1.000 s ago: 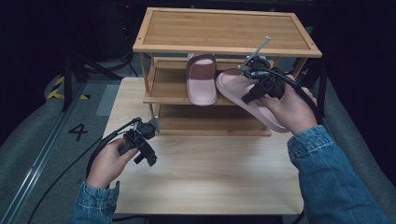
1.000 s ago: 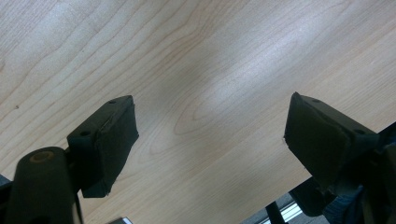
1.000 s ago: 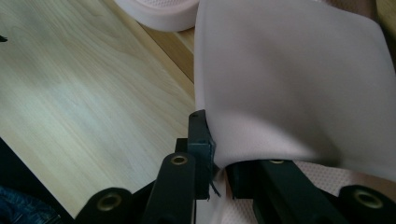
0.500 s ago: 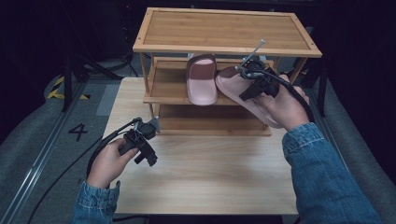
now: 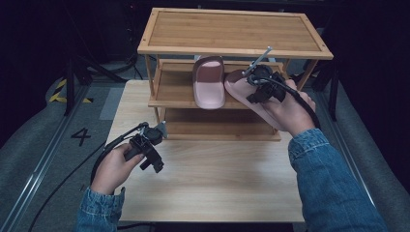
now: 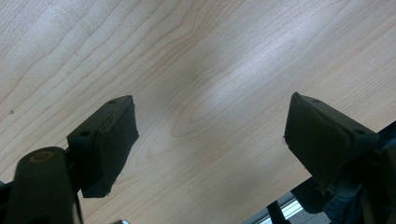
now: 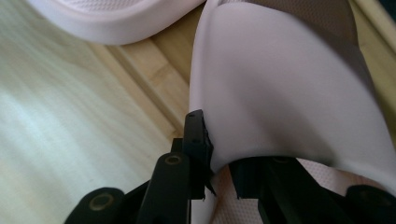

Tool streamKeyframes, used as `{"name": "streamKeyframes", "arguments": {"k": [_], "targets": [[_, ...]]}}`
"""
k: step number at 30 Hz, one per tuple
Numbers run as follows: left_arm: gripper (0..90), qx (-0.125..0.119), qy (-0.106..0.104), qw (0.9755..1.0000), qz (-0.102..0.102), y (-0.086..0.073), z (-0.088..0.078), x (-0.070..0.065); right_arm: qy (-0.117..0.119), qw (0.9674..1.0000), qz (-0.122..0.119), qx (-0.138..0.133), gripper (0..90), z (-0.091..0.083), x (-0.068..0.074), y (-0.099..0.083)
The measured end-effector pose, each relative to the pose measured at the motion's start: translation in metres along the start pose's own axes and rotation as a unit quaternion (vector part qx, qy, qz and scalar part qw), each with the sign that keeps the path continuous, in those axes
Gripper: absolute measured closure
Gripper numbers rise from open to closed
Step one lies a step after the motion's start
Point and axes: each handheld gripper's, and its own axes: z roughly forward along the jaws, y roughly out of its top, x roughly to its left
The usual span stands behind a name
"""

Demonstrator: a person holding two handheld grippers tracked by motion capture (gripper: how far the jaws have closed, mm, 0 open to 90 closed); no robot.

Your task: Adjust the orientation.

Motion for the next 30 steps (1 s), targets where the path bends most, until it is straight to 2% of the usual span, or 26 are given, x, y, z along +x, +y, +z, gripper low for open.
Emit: {"name": "streamKeyframes", "arguments": {"k": [1, 4, 6, 7, 8, 13, 14, 15, 17, 20, 26, 30], "targets": [[17.7, -0.001, 0.001, 1.0, 0.0, 0.0, 0.0, 0.0, -0.016, 0.9998, -0.007, -0.008, 77.1, 0.002, 0.0, 0.0], [17.7, 0.0, -0.002, 1.0, -0.001, 0.003, 0.0, -0.001, -0.029, 0.9994, -0.007, -0.019, 72.6, 0.004, 0.001, 0.0], [17.7, 0.002, 0.001, 1.0, 0.006, 0.005, 0.0, 0.0, -0.035, 0.9991, -0.009, -0.022, 71.4, 0.005, 0.001, 0.0], [17.7, 0.001, -0.004, 1.0, 0.004, 0.005, 0.001, -0.001, -0.039, 0.9989, -0.009, -0.025, 69.0, 0.007, 0.001, 0.0], [17.7, 0.001, 0.001, 1.0, 0.007, 0.006, 0.001, -0.001, -0.042, 0.9989, -0.003, -0.02, 63.6, 0.008, 0.001, -0.001], [17.7, 0.002, 0.003, 1.0, 0.005, 0.006, 0.001, 0.0, -0.037, 0.9989, 0.008, -0.028, 58.2, 0.001, 0.0, -0.004], [17.7, 0.001, 0.003, 1.0, 0.006, 0.006, 0.001, 0.0, -0.039, 0.9986, 0.013, -0.033, 57.3, -0.002, 0.0, -0.005], [17.7, 0.002, 0.003, 1.0, 0.006, 0.005, 0.001, 0.0, -0.031, 0.9986, 0.011, -0.042, 57.2, -0.006, -0.001, -0.007], [17.7, 0.002, 0.004, 1.0, 0.005, 0.005, 0.001, -0.001, -0.033, 0.9984, 0.023, -0.04, 56.4, -0.013, 0.001, -0.011], [17.7, 0.004, -0.004, 1.0, 0.006, 0.006, 0.001, -0.003, -0.031, 0.9981, 0.035, -0.041, 56.2, -0.026, 0.001, -0.023], [17.7, 0.008, 0.0, 0.9999, 0.01, 0.011, 0.001, -0.006, -0.028, 0.9962, 0.073, -0.039, 57.2, -0.05, -0.005, -0.053], [17.6, 0.01, 0.003, 0.9999, -0.001, 0.015, -0.001, -0.005, -0.025, 0.9943, 0.1, -0.027, 59.5, -0.061, -0.012, -0.078]]}}
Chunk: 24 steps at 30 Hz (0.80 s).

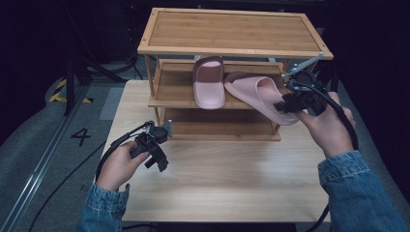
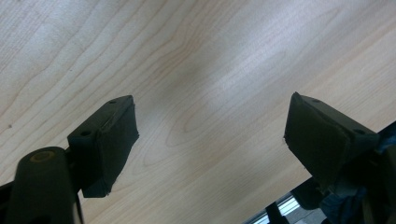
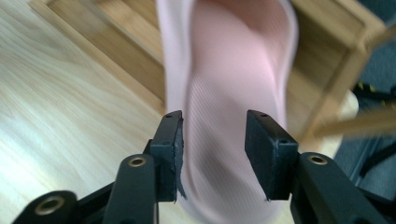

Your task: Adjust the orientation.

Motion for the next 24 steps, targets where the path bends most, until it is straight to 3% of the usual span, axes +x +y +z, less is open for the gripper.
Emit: {"name": "streamKeyframes", "arguments": {"k": [8, 14, 21, 24], "targets": [[17.6, 0.009, -0.002, 1.0, 0.003, 0.004, 0.002, -0.002, -0.001, 0.9972, 0.056, 0.05, 66.5, -0.008, -0.028, -0.031], [17.6, 0.008, 0.0, 1.0, 0.003, 0.003, 0.002, -0.001, -0.004, 0.9919, 0.097, 0.082, 74.6, -0.004, -0.044, -0.047], [17.6, 0.009, 0.0, 1.0, 0.002, 0.002, 0.002, -0.002, 0.006, 0.9885, 0.111, 0.102, 84.8, 0.012, -0.047, -0.053], [17.6, 0.009, 0.0, 1.0, 0.002, 0.002, 0.002, -0.002, 0.015, 0.9885, 0.108, 0.105, 86.4, 0.015, -0.043, -0.051]]}}
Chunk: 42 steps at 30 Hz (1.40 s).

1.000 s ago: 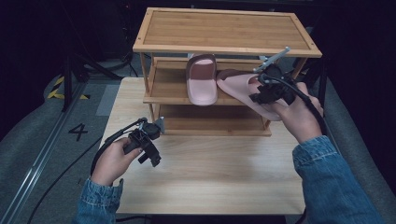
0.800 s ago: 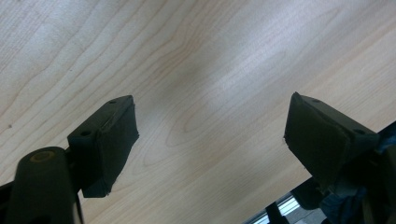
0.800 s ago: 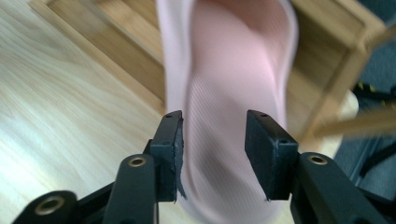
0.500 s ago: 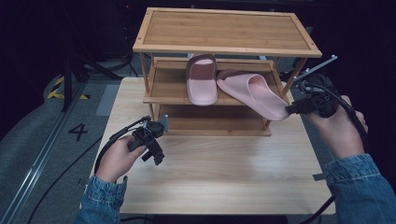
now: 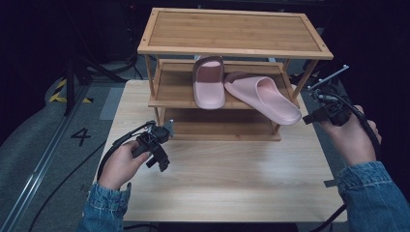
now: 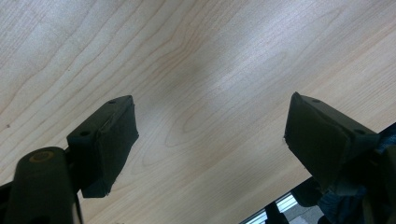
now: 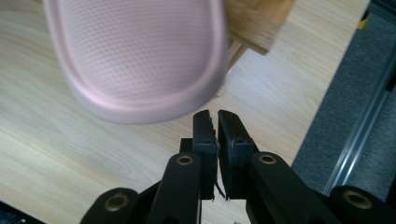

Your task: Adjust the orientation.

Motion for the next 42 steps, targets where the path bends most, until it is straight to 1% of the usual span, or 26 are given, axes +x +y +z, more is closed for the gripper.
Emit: {"name": "streamKeyframes", "arguments": {"k": [2, 3, 4, 6, 7, 9, 11, 12, 13, 14, 15, 16, 17, 18, 19, 20, 25, 26, 29, 30, 32, 33, 34, 35, 41, 42], "targets": [[17.6, -0.001, -0.004, 1.0, -0.002, -0.001, 0.0, 0.001, 0.0, 1.0, -0.009, 0.001, 87.5, 0.001, 0.004, 0.0], [17.6, -0.001, -0.001, 1.0, 0.0, -0.001, 0.0, 0.001, 0.005, 0.9999, -0.011, -0.001, 87.6, 0.001, 0.005, 0.0], [17.6, 0.0, -0.001, 1.0, -0.003, -0.002, 0.001, 0.001, 0.011, 0.9999, -0.011, -0.001, 87.5, 0.0, 0.007, 0.0], [17.6, 0.001, -0.002, 1.0, -0.006, -0.002, 0.001, 0.002, 0.011, 0.9996, -0.025, -0.004, 87.5, 0.0, 0.013, -0.001], [17.6, 0.002, 0.001, 1.0, -0.004, -0.003, 0.0, 0.002, 0.013, 0.9995, -0.029, -0.005, 87.5, 0.0, 0.016, -0.001], [17.6, 0.001, -0.003, 1.0, -0.007, -0.004, 0.0, 0.001, 0.015, 0.9991, -0.038, -0.007, 87.5, 0.0, 0.023, 0.0], [17.6, 0.0, 0.0, 1.0, -0.004, -0.004, 0.0, 0.0, 0.019, 0.9984, -0.052, -0.009, 87.6, 0.001, 0.032, 0.002], [17.6, 0.0, 0.0, 1.0, -0.004, -0.004, 0.0, 0.0, 0.019, 0.9984, -0.052, -0.009, 87.6, 0.001, 0.032, 0.002], [17.6, -0.001, -0.004, 1.0, -0.006, -0.006, 0.001, 0.0, 0.019, 0.9983, -0.054, -0.008, 87.5, 0.001, 0.035, 0.004], [17.6, 0.001, -0.001, 1.0, -0.006, -0.006, 0.001, 0.001, 0.022, 0.9978, -0.063, -0.008, 87.5, 0.002, 0.041, 0.007], [17.6, 0.002, -0.002, 1.0, -0.01, -0.007, 0.001, 0.0, 0.026, 0.9973, -0.067, -0.011, 87.6, 0.003, 0.043, 0.009], [17.6, 0.002, 0.001, 1.0, -0.007, -0.007, 0.001, 0.001, 0.024, 0.9971, -0.072, -0.01, 87.5, 0.003, 0.045, 0.011], [17.6, 0.0, -0.001, 1.0, -0.009, -0.008, 0.001, 0.001, 0.027, 0.9968, -0.075, -0.011, 87.5, 0.004, 0.047, 0.013], [17.6, 0.002, 0.001, 1.0, -0.009, -0.009, 0.001, 0.002, 0.03, 0.9966, -0.076, -0.011, 87.5, 0.006, 0.05, 0.016], [17.6, 0.001, -0.002, 0.9999, -0.011, -0.01, 0.001, 0.002, 0.03, 0.9964, -0.078, -0.013, 87.5, 0.006, 0.051, 0.017], [17.6, 0.001, 0.001, 0.9999, -0.011, -0.011, 0.001, 0.003, 0.033, 0.9961, -0.08, -0.014, 87.5, 0.007, 0.052, 0.019], [17.6, 0.001, -0.003, 0.9998, -0.018, -0.015, 0.003, 0.005, 0.041, 0.9949, -0.09, -0.02, 87.9, 0.012, 0.061, 0.029], [17.6, 0.001, 0.0, 0.9999, -0.017, -0.015, 0.003, 0.006, 0.043, 0.9945, -0.093, -0.021, 88.0, 0.013, 0.062, 0.03], [17.6, 0.001, -0.002, 0.9998, -0.019, -0.018, 0.003, 0.006, 0.047, 0.9937, -0.099, -0.023, 88.2, 0.015, 0.067, 0.036], [17.6, 0.003, 0.003, 0.9998, -0.02, -0.018, 0.002, 0.006, 0.05, 0.9936, -0.099, -0.022, 88.2, 0.016, 0.068, 0.038], [17.6, 0.002, -0.001, 0.9998, -0.021, -0.019, 0.003, 0.006, 0.051, 0.9932, -0.102, -0.024, 88.2, 0.017, 0.07, 0.04], [17.6, 0.002, 0.004, 0.9998, -0.022, -0.02, 0.002, 0.007, 0.052, 0.993, -0.103, -0.025, 88.2, 0.018, 0.072, 0.042], [17.6, 0.002, 0.001, 0.9997, -0.023, -0.021, 0.003, 0.007, 0.055, 0.9923, -0.108, -0.028, 88.4, 0.019, 0.075, 0.044], [17.6, 0.001, -0.001, 0.9997, -0.024, -0.022, 0.003, 0.007, 0.056, 0.9923, -0.107, -0.026, 88.8, 0.019, 0.077, 0.046], [17.6, 0.003, -0.001, 0.9995, -0.03, -0.03, 0.005, 0.009, 0.065, 0.9899, -0.123, -0.029, 89.4, 0.023, 0.086, 0.057], [17.6, 0.002, 0.0, 0.9995, -0.032, -0.032, 0.006, 0.01, 0.066, 0.9901, -0.12, -0.03, 89.4, 0.025, 0.088, 0.059]]}}
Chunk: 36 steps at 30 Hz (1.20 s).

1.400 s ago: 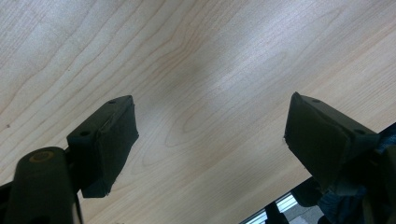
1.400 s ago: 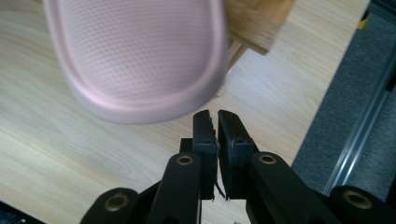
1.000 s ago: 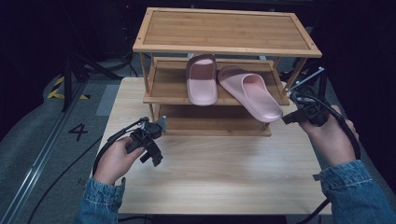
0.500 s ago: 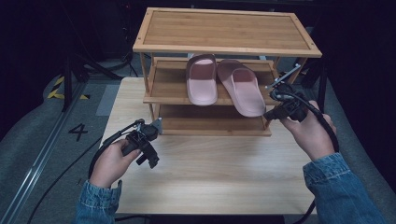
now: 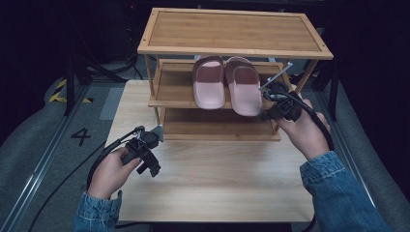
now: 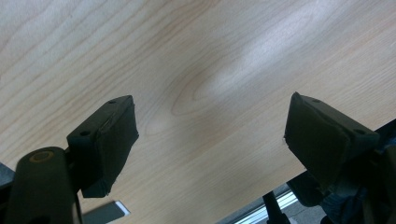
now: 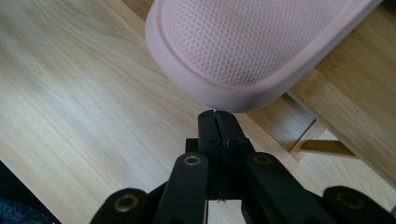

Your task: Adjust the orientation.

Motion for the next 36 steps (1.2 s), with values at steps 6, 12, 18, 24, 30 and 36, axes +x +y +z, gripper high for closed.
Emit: {"name": "streamKeyframes", "arguments": {"k": [6, 12, 18, 24, 30, 36], "targets": [[17.6, -0.001, -0.001, 0.9999, -0.011, -0.01, 0.001, 0.003, 0.008, 0.9999, -0.007, -0.002, 89.4, 0.005, 0.002, 0.01], [17.6, 0.004, -0.001, 1.0, -0.007, -0.018, 0.004, 0.001, 0.011, 0.9998, -0.014, -0.003, 89.4, 0.008, 0.003, 0.017], [17.6, 0.006, 0.001, 1.0, -0.005, -0.022, 0.005, 0.001, 0.012, 0.9998, -0.018, 0.001, 89.4, 0.012, 0.004, 0.024], [17.6, 0.006, 0.0, 1.0, -0.007, -0.025, 0.005, 0.002, 0.016, 0.9997, -0.017, -0.002, 85.4, 0.012, 0.004, 0.024], [17.6, 0.004, 0.007, 1.0, -0.003, -0.024, 0.003, 0.001, 0.018, 0.9995, -0.024, -0.009, 73.5, 0.005, 0.009, 0.019], [17.6, 0.003, 0.0, 1.0, -0.004, -0.024, 0.004, 0.001, 0.017, 0.9994, -0.025, -0.02, 66.9, -0.012, 0.009, 0.006]]}}
